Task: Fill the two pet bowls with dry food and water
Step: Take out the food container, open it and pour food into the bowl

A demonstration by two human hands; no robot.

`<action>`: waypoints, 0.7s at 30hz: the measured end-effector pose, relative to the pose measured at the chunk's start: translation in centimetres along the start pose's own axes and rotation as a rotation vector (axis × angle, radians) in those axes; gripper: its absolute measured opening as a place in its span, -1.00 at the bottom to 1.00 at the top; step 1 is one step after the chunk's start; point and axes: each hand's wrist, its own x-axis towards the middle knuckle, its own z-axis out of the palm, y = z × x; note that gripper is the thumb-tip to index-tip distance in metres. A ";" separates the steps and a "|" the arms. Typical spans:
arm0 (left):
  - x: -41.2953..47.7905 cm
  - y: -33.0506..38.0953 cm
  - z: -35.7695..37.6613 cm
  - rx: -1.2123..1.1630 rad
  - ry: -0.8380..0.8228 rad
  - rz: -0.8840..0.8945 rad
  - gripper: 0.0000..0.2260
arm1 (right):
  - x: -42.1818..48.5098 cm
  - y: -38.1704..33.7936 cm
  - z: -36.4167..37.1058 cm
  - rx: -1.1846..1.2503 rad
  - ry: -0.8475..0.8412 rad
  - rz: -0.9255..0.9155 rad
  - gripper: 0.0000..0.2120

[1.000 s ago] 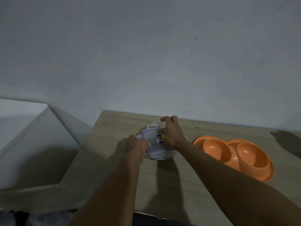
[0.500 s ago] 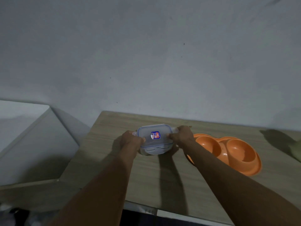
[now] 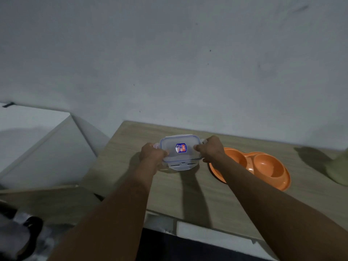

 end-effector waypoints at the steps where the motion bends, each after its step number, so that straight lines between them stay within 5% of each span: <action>1: -0.7 -0.5 0.0 -0.022 -0.004 -0.004 -0.63 | -0.6 0.3 -0.3 -0.012 -0.008 -0.012 -0.79; 5: -1.4 -3.2 0.0 -0.069 0.007 -0.015 -0.52 | -2.4 1.5 -0.6 -0.026 -0.036 -0.029 -0.78; 21: -9.3 -8.5 -1.7 0.113 -0.027 -0.099 -0.61 | -9.9 7.1 0.3 -0.038 -0.045 0.121 -0.63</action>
